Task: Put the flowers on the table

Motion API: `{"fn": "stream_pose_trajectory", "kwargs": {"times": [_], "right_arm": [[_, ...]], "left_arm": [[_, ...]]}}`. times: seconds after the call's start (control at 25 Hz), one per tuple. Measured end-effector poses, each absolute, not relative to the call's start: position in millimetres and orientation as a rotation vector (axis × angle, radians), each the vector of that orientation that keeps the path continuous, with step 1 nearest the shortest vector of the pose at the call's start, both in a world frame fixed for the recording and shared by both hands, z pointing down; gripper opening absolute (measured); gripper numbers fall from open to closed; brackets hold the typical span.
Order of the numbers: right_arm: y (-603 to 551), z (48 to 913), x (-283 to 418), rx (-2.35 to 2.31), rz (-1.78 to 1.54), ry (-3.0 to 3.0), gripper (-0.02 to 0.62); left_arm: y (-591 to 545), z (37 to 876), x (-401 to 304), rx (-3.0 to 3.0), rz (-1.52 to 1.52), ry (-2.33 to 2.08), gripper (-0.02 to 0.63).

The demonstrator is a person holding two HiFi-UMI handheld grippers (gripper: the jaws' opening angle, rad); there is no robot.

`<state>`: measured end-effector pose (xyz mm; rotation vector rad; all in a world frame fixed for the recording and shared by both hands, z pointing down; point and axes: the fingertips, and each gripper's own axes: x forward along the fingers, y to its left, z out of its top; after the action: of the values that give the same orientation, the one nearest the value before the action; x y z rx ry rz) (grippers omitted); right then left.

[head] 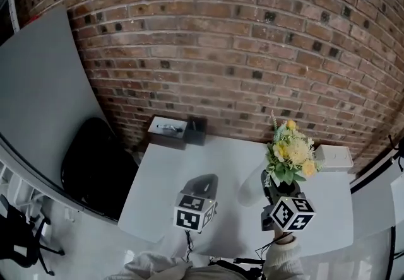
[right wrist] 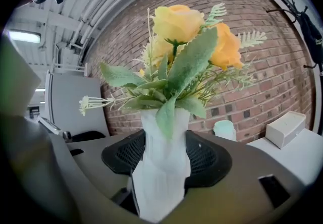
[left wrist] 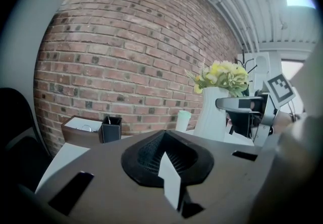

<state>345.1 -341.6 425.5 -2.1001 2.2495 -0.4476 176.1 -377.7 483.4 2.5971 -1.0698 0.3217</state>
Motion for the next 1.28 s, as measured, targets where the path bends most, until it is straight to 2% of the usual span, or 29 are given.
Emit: {"fn": "stream_pose_trajectory", "kwargs": {"times": [0.68, 1.28], "right_arm": [[-518.3, 484.3, 274.9, -1.744, -0.432, 2.652, 0.245], [-581.3, 530.1, 243.0, -1.688, -0.25, 2.802, 0.245]], "left_arm": [[-477.8, 531.4, 145.3, 2.392, 0.364, -1.309, 0.006], [-503.7, 579.0, 118.1, 2.261, 0.339, -1.409, 0.006]]}}
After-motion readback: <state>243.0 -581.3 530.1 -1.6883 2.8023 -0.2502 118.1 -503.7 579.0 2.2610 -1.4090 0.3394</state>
